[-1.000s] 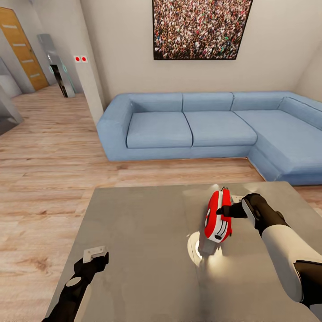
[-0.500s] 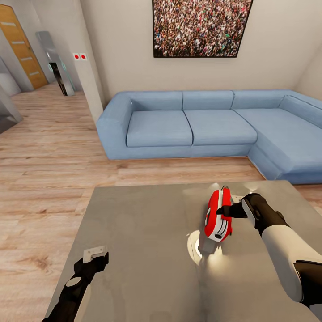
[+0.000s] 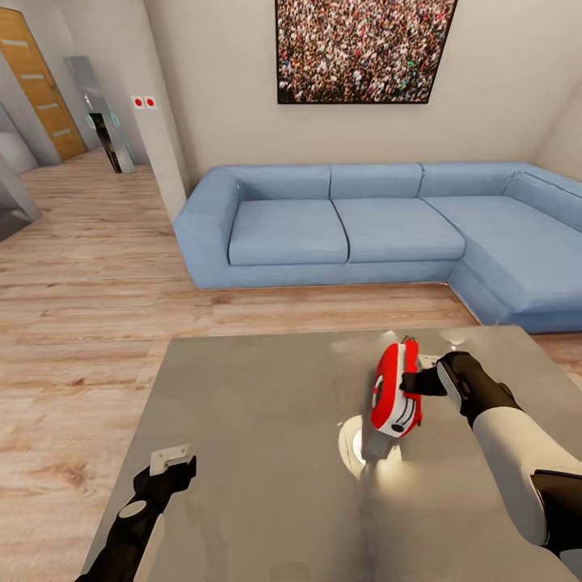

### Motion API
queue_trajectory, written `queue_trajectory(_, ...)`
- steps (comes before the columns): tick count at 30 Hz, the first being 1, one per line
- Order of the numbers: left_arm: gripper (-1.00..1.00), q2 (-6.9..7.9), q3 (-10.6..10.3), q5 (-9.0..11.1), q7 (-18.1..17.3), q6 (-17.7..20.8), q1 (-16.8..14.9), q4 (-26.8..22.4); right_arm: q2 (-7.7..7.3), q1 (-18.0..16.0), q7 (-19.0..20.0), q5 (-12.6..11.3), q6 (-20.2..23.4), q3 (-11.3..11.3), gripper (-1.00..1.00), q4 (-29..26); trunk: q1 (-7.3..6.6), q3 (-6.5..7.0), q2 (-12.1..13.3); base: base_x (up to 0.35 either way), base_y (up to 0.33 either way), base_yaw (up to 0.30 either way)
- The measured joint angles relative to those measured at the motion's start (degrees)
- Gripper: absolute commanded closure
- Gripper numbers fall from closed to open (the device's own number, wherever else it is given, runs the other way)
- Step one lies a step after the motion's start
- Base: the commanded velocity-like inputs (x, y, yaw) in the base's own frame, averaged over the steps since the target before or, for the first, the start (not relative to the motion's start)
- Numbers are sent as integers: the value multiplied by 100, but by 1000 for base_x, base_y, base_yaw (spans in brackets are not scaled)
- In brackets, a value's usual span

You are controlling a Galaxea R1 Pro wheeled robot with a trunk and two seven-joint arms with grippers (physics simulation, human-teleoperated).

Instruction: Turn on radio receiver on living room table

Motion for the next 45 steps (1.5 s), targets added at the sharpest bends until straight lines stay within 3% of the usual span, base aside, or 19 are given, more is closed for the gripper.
queue_trajectory(35,-100,12,30,-44,5,0,0,8,-8,0,-17,-37,-87,4,100,27,0,0,0,0,0,0)
queue_trajectory(45,-100,17,30,-53,9,0,0,41,-7,3,-17,-14,-89,3,100,28,-219,179,400,0,0,0)
